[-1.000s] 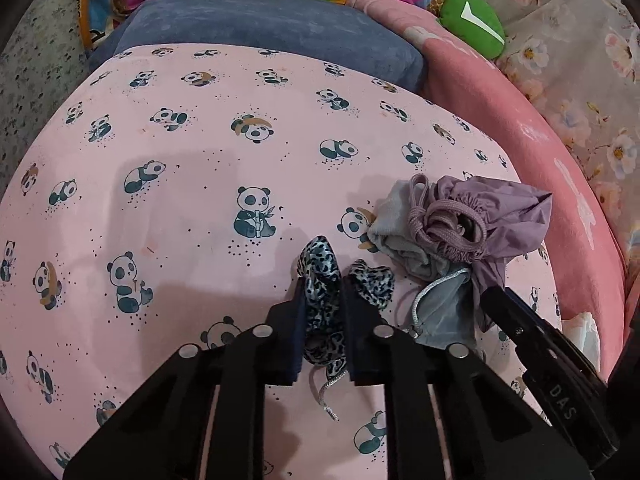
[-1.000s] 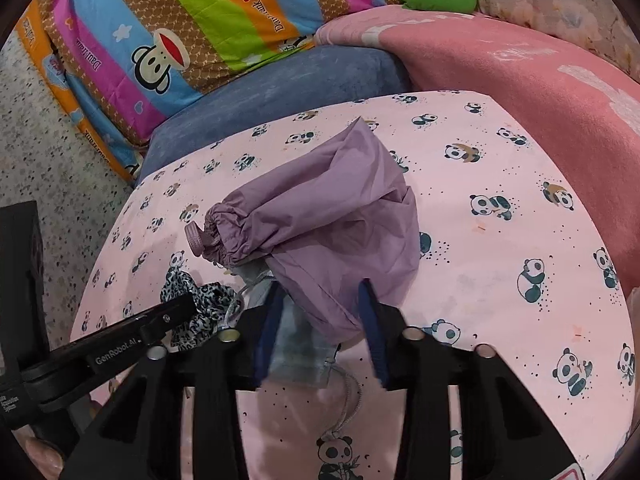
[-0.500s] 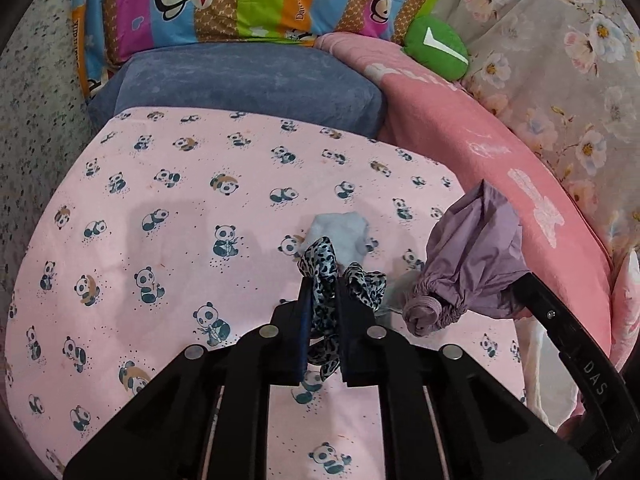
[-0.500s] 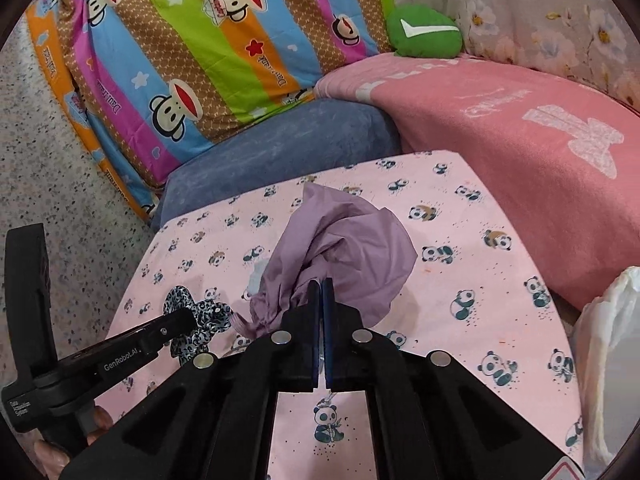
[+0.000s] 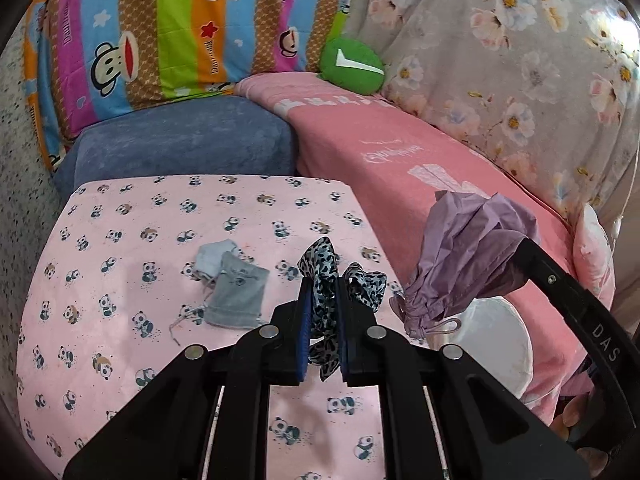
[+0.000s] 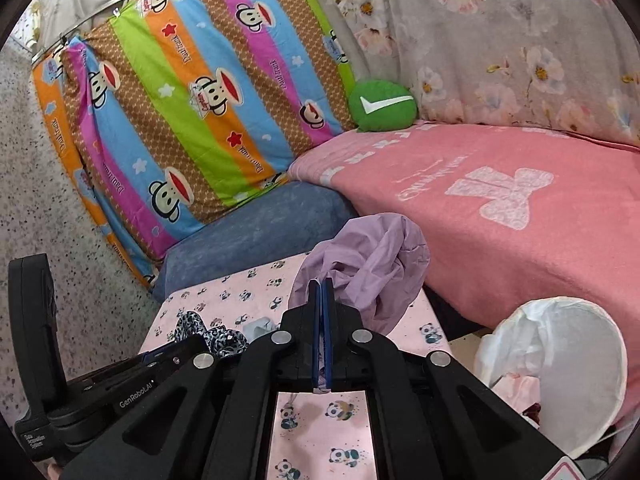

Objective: Collect trash
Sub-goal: 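Carry the scrunchie and lilac pouch over the bin and open both tools, then move both open tools back to the grey-blue bag and sock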

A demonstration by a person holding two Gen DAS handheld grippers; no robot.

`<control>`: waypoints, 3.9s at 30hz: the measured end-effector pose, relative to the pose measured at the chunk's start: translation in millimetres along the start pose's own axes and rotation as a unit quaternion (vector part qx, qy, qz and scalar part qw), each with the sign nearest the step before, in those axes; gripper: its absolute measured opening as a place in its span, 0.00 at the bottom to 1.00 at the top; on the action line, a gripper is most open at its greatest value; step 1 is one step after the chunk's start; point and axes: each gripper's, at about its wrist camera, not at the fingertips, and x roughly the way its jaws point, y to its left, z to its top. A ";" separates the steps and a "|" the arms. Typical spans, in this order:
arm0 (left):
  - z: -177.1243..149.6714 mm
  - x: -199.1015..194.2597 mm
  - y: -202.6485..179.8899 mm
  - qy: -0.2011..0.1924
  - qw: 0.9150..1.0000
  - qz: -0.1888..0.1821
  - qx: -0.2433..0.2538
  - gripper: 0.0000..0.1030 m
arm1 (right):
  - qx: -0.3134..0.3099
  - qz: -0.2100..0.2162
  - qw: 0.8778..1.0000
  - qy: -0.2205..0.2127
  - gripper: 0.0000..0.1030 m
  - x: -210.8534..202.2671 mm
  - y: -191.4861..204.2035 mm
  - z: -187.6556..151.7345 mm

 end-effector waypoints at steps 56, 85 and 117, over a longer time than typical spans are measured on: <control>-42.8 50.5 -205.0 0.045 0.989 -0.051 0.133 0.75 | 0.126 -0.121 0.984 -0.015 0.34 -102.3 -236.5 -30.4; -40.3 32.2 -105.9 0.035 0.998 -0.017 0.055 0.75 | 0.063 -0.081 0.994 0.030 0.47 -67.1 -149.5 -45.8; -38.0 56.1 159.7 0.064 0.985 0.138 -0.087 0.80 | -0.053 0.010 0.981 0.184 0.64 132.3 63.2 -103.8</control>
